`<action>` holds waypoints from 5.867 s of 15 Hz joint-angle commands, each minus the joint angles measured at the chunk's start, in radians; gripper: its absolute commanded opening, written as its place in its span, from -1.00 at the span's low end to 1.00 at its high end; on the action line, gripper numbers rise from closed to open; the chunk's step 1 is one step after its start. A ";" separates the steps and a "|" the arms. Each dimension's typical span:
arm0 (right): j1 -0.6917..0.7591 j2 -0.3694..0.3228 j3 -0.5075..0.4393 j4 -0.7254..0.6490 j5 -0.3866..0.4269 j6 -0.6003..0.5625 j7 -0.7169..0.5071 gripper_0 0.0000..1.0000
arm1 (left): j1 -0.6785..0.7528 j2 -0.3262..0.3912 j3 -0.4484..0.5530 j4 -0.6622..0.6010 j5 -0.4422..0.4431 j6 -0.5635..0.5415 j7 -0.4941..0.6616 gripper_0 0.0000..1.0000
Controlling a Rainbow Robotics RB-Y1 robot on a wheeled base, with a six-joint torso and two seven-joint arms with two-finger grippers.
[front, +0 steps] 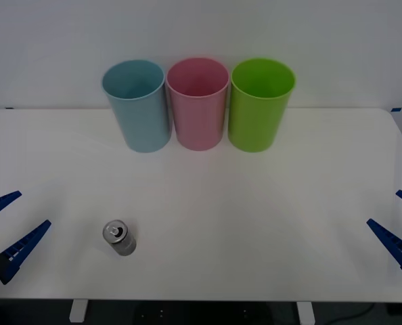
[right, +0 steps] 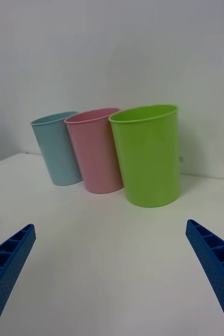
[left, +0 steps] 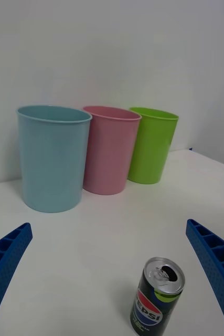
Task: Grasp the object on the table and drop it into the matching bin: aluminum can to the light blue bin, PET bottle to the pink bin.
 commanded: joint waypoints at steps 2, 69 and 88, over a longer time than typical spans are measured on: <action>0.000 0.000 0.000 0.000 0.000 0.000 0.000 1.00 | 0.013 -0.016 0.003 0.029 0.003 0.004 0.002 1.00; 0.000 0.000 0.000 0.000 0.000 0.000 0.000 1.00 | -0.380 -0.052 -0.372 0.646 -0.157 0.007 -0.604 -1.00; 0.000 0.000 0.000 0.000 0.000 0.000 0.000 1.00 | -0.446 -0.052 -0.320 0.524 -0.120 0.031 -0.342 -1.00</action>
